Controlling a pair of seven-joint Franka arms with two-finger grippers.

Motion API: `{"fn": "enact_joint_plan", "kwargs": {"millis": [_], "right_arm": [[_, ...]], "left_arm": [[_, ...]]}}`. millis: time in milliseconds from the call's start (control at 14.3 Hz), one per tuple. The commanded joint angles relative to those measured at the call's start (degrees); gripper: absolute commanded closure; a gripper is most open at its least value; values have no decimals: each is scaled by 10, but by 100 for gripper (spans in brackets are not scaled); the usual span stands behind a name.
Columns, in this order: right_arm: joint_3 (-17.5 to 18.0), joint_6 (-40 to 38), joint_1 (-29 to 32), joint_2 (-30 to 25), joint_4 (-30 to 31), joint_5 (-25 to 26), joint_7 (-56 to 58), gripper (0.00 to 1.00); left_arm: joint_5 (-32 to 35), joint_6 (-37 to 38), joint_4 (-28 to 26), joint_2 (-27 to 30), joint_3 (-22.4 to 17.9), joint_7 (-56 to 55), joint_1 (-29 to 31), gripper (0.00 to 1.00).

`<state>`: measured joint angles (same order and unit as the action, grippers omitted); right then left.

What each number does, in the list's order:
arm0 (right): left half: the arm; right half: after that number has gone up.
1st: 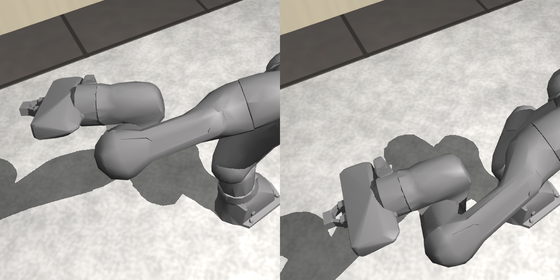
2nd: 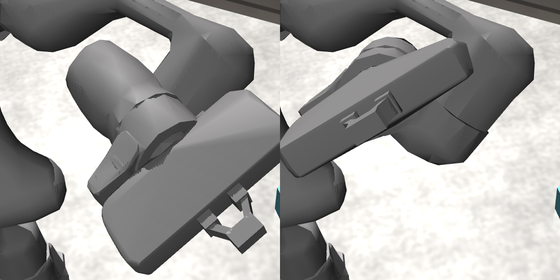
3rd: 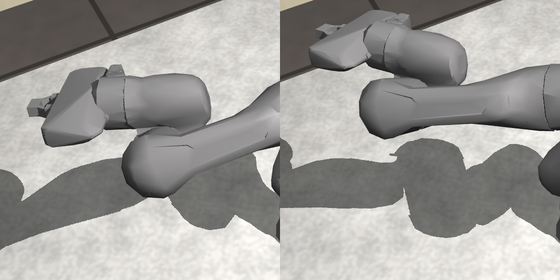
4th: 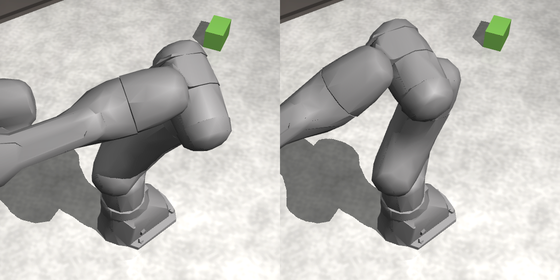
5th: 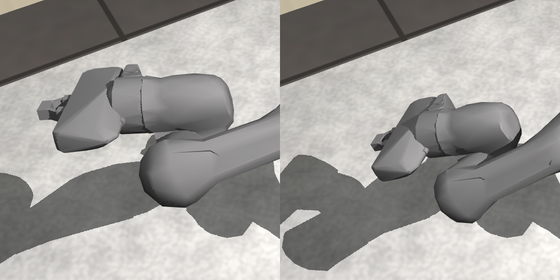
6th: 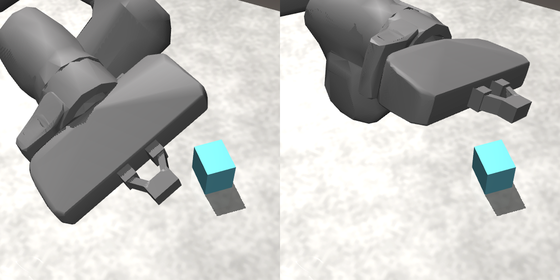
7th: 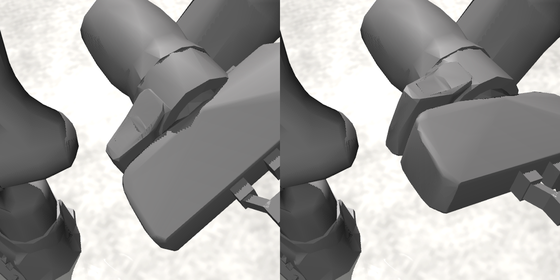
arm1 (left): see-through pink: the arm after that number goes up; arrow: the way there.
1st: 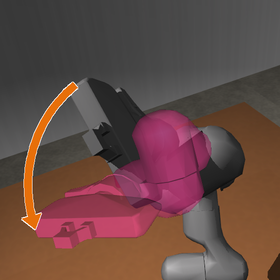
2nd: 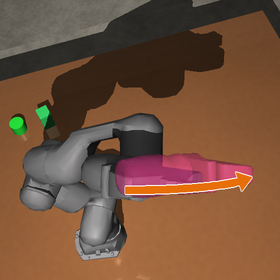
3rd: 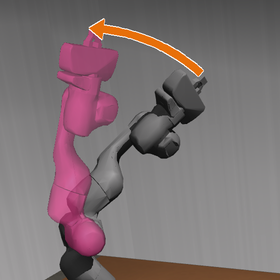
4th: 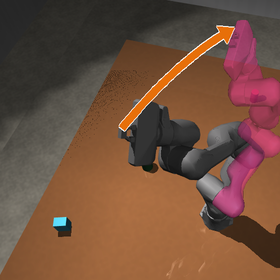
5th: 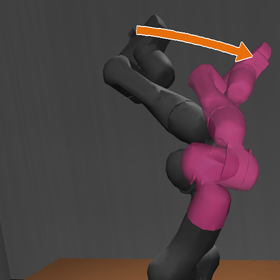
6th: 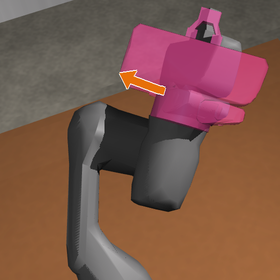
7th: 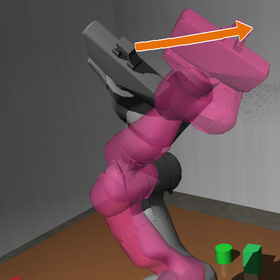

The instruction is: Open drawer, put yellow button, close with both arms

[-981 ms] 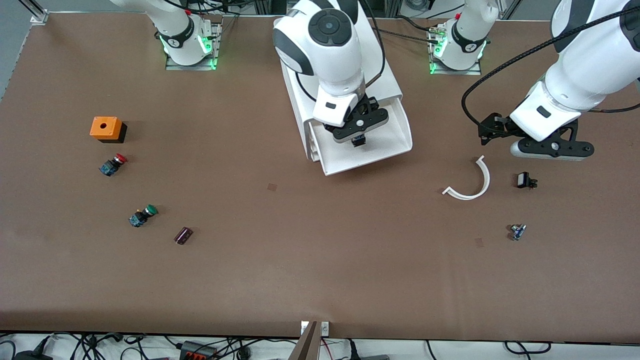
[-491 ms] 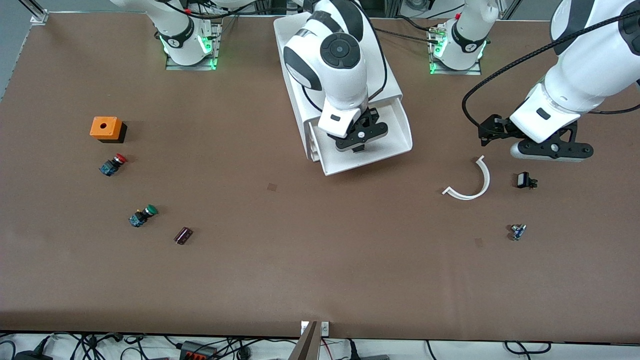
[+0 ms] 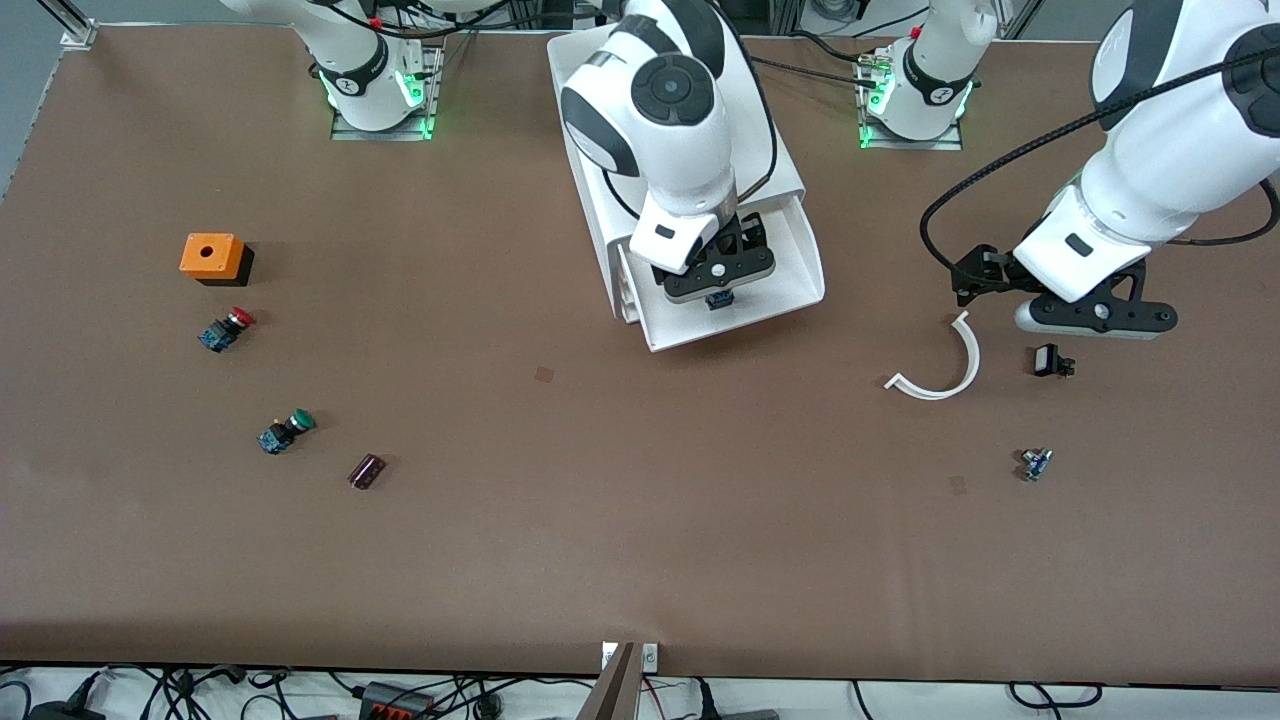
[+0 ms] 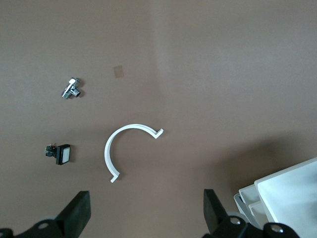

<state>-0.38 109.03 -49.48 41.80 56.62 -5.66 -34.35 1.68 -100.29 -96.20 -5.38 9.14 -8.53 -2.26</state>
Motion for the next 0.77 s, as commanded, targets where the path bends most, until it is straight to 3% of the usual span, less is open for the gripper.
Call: {"fn": "enact_joint_plan", "kwargs": {"millis": [0,421,701], "right_arm": [[-2,-49,42,-24,-27,-8,-9,0],[-6,-129,192,-63,-6,40,35,0],[-6,-144,308,-63,-3,40,197,0]], "left_arm": [[4,-9,2,-13,7,-7,2,0],[-38,-9,2,-49,8,-34,-6,0],[-37,-54,1,-103,8,-150,-64,0]]}}
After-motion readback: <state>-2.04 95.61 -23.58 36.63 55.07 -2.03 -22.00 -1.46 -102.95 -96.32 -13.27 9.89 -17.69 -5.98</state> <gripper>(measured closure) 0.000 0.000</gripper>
